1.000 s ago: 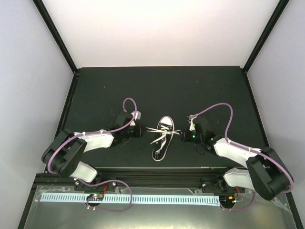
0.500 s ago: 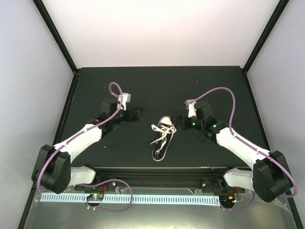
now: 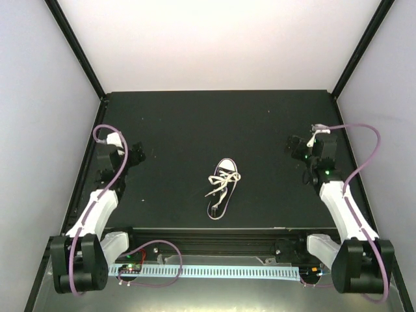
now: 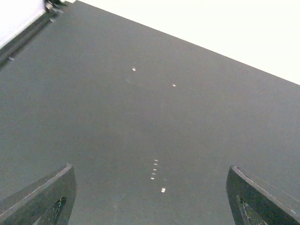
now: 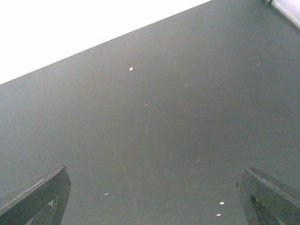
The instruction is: Tie the shoes
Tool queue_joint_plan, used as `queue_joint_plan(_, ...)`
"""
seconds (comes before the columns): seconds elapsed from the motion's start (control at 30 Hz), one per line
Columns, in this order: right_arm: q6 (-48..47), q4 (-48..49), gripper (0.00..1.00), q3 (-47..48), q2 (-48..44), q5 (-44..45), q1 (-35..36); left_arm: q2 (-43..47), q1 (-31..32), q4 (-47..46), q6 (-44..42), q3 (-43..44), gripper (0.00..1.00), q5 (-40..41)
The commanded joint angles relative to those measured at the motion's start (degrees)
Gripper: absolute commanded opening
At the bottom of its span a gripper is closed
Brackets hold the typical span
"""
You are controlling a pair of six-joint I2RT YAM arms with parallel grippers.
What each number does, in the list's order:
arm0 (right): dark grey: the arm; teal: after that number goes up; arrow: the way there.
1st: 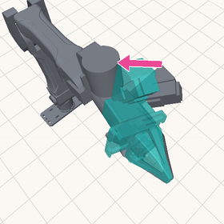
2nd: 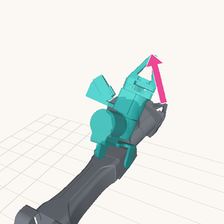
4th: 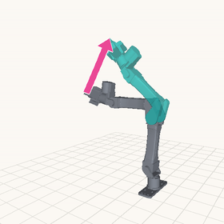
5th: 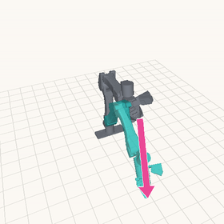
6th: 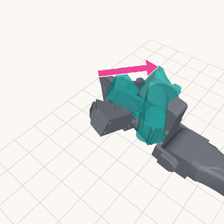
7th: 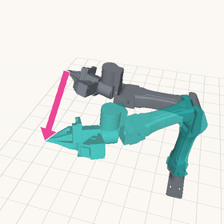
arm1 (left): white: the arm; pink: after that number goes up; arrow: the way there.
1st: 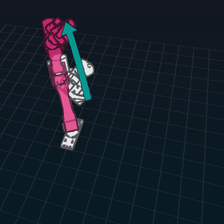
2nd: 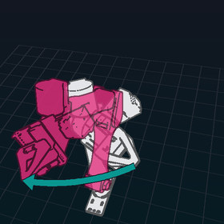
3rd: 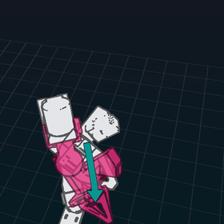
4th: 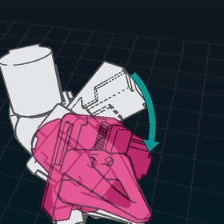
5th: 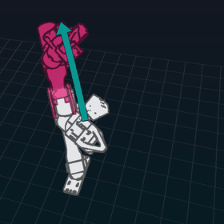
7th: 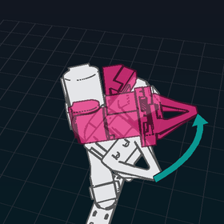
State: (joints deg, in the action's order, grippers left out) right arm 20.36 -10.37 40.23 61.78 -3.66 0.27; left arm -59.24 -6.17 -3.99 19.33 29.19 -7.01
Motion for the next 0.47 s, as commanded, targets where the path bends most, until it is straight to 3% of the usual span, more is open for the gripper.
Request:
queue_joint_plan(0.0, -0.4, 14.8, 1.0, -7.9, -4.9, 12.6, -0.2, 1.7, -0.2, -12.6, -6.9, -5.5, 0.9, 10.3)
queue_joint_plan(0.23, -5.8, 30.2, 1.0, -16.8, -3.3, 19.9, -0.3, -2.6, -0.1, -17.9, -9.5, -6.5, 0.91, 10.6)
queue_joint_plan(0.43, -7.6, 37.9, 1.0, -19.6, 1.5, 20.0, -0.2, -6.4, -0.1, -22.5, -10.1, -8.4, 0.96, 10.5)
